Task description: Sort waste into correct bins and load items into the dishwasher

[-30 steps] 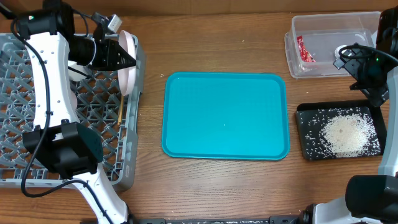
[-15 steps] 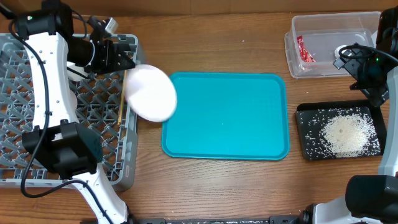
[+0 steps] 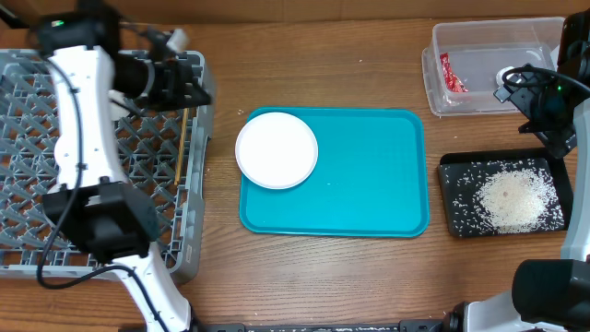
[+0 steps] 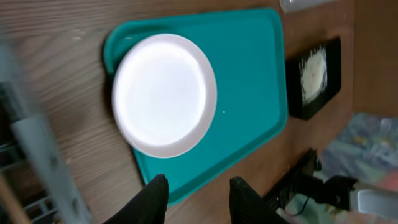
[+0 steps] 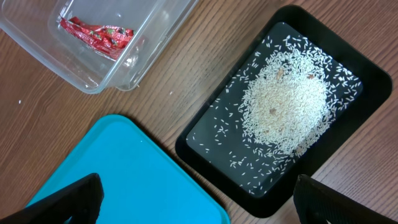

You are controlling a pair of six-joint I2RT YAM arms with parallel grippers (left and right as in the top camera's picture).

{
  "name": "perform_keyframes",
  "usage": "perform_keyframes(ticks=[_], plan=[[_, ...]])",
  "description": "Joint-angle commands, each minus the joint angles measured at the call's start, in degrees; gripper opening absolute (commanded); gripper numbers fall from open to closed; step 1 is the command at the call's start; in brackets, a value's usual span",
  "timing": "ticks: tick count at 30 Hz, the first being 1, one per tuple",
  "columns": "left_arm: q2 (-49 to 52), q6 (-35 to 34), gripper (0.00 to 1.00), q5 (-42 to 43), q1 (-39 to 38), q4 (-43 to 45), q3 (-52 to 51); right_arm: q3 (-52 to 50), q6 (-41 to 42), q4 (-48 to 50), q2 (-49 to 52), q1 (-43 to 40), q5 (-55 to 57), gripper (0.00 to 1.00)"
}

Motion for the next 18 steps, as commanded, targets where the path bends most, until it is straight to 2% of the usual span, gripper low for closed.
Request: perform_keyframes(ticks=[1,3,7,9,14,18], plan=[[-0.81,0.0,0.36,-5.16,-9.27,-0.2,1.36,0.57,0.24,0.15,-0.09,-0.07,0.37,1.0],[-0.68,-4.74,0.38,-12.2,-14.29,0.11,1.29,0.57,0.24,0.15,-0.09,-0.07,0.35,1.0],[0.07,-19.06,0.49,-30.49,-24.11,2.91,0.04,0.57,0.24,0.15,-0.09,-0.07,0.37,1.0],[0.9,-23.47,0.52,-35.67,-28.46,4.17,-1.07,0.57,0.24,0.15,-0.09,-0.07,0.35,1.0],[2.93,-27.08,0.52,-36.52,-36.15,10.01,-7.28,0.57,0.24,0.15,-0.09,-0.07,0.35,1.0],[5.2,-30.23,0.4,-36.54,-39.74,17.42,-12.87,0.57,0.24,0.15,-0.09,-0.07,0.35,1.0]])
